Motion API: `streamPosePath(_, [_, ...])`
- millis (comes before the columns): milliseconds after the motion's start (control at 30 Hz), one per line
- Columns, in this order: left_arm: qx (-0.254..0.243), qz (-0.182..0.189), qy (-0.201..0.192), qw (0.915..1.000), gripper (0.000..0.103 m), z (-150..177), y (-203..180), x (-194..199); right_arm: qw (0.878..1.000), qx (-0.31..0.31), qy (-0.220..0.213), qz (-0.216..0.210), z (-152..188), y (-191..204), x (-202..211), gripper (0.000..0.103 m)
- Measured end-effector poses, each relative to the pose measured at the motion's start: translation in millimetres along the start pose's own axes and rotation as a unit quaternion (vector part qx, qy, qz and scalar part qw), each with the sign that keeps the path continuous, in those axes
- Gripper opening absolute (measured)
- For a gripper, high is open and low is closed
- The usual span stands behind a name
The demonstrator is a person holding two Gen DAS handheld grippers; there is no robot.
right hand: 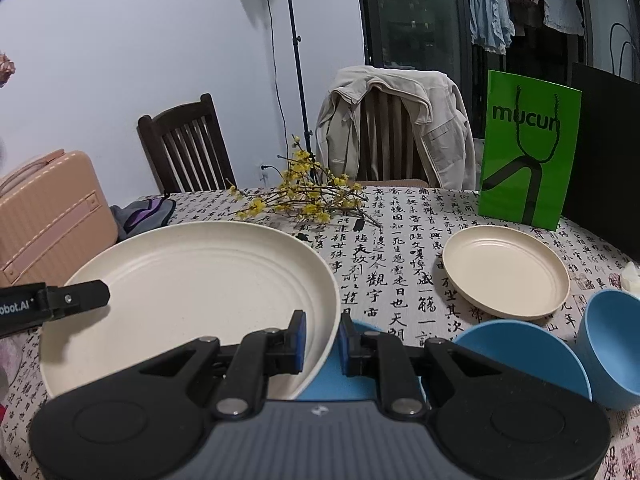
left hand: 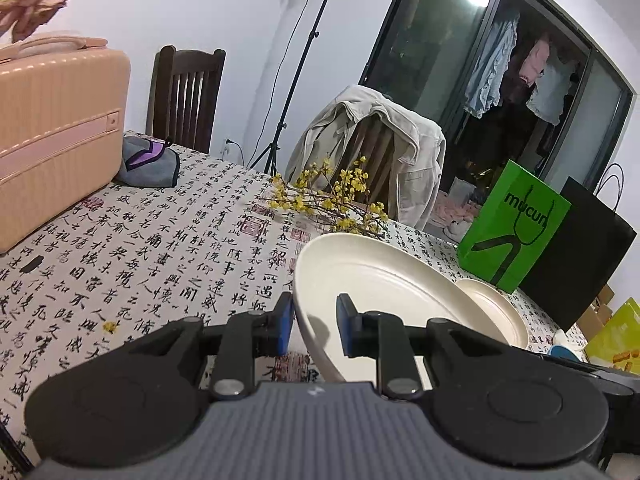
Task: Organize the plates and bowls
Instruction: 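Carry the held cream plate with both grippers toward the blue bowls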
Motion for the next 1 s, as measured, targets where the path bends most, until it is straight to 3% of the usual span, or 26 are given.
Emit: streamPosePath(1000, [-0.003, 0.013, -0.002, 0.9999, 0.022, 52, -7, 52, 1.0, -0.008, -0.008, 0.005, 50, -3, 47, 0.016])
Point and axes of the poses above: each gripper's, at about its wrist camera, not at the fingertips, and x roughly against the way its jaws point, y to its left, z to its underside, the point moved 3 cm from there along -x, roughly the way its jaws point, and after that the axes turned 7 degrees about y, right-handed, at the moved point
